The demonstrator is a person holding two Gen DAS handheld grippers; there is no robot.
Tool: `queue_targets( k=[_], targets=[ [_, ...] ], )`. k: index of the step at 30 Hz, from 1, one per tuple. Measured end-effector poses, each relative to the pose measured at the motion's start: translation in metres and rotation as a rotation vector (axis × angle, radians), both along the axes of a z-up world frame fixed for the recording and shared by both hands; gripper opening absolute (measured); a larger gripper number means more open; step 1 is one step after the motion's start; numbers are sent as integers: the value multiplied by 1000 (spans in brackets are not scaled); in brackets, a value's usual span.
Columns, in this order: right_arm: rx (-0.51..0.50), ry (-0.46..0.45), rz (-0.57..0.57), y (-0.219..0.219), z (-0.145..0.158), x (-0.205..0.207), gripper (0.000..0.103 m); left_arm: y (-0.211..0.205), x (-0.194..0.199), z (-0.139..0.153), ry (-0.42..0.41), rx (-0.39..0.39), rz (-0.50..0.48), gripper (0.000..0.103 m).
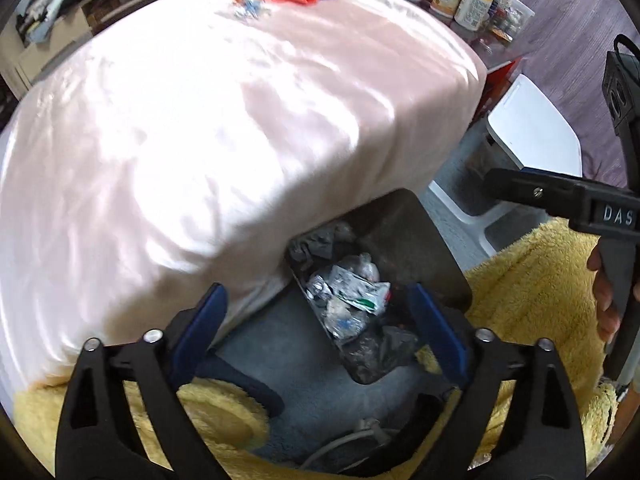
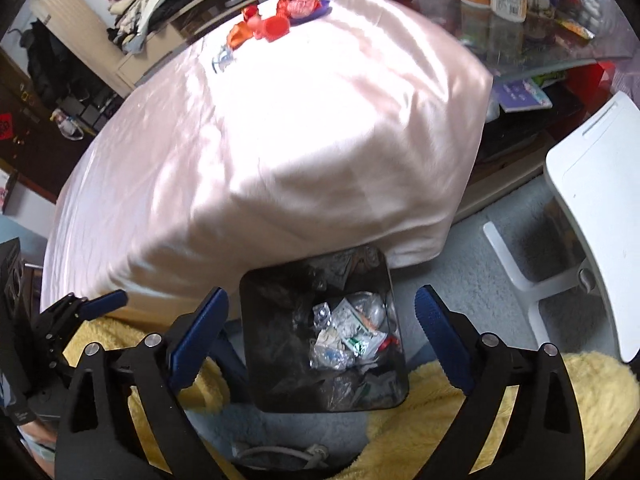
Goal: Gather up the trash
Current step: 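Carry the paper and wrapper down to the black bin and open both grippers, then move both tools back over the table toward the mask and red foil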
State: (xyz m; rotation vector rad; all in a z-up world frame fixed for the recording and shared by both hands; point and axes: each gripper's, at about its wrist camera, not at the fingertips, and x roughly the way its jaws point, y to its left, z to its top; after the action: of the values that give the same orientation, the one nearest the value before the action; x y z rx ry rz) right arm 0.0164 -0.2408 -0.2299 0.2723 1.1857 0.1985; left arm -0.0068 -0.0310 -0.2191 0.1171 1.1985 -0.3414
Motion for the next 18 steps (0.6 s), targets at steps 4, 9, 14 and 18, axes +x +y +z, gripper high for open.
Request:
queue_targets(
  k=[4, 9, 14, 18],
  targets=[
    [-14, -41, -4, -4, 16, 14, 96, 12, 11, 17, -46, 13, 12, 95],
    [-11, -80, -11, -9, 31, 36, 96, 28, 31, 30, -70, 13, 53, 95],
    [-10, -99, -21, -9, 40, 67, 96, 39, 61, 38, -93, 35, 96, 95],
    [-5, -122, -20, -6, 44, 96, 96, 42, 94, 40, -108, 37, 125, 95]
  ],
)
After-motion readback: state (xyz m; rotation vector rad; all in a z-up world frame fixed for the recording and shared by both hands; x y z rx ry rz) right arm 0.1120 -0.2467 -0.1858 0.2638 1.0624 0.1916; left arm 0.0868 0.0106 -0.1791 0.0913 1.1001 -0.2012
